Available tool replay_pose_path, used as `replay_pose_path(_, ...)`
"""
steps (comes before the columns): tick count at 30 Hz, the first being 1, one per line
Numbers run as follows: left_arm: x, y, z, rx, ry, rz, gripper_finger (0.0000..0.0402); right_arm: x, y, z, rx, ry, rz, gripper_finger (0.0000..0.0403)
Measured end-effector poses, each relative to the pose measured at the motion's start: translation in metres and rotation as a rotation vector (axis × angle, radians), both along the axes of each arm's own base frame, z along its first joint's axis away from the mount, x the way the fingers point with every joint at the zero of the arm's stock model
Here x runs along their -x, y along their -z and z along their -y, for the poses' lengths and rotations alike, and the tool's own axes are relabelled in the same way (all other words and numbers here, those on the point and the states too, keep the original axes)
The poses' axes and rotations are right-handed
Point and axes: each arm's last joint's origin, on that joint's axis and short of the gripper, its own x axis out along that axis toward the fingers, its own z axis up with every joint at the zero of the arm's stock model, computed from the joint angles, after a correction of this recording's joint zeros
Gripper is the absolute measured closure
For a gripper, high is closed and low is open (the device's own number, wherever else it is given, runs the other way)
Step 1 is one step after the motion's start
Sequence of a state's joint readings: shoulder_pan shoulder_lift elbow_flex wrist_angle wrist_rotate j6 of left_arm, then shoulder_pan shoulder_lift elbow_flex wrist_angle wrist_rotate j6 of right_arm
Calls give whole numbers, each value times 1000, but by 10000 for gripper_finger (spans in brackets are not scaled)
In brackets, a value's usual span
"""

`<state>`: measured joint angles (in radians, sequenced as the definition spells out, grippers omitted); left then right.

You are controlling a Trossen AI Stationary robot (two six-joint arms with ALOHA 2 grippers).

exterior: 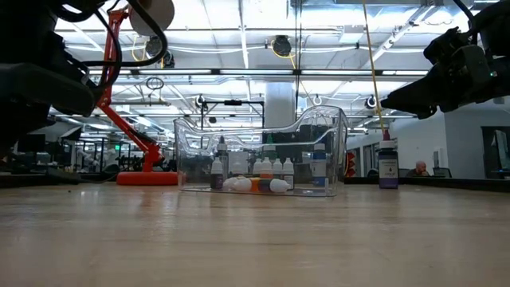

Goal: Pick & Place food coloring
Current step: Put the small black food coloring bottle in the transparent bin

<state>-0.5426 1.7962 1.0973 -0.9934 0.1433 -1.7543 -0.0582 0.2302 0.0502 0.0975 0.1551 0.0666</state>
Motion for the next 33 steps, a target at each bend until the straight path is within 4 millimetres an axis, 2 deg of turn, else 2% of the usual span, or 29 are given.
replay_pose_path(12, -4, -4, 0, 8, 24, 17, 192, 0, 0, 0, 0, 0, 0, 259)
replay_pose_path(18, -8, -16, 1, -37, 40, 27, 190, 0, 0, 0, 0, 0, 0, 259)
replay_pose_path(33, 0, -17, 11, -43, 4, 5, 190, 0, 0, 0, 0, 0, 0, 259)
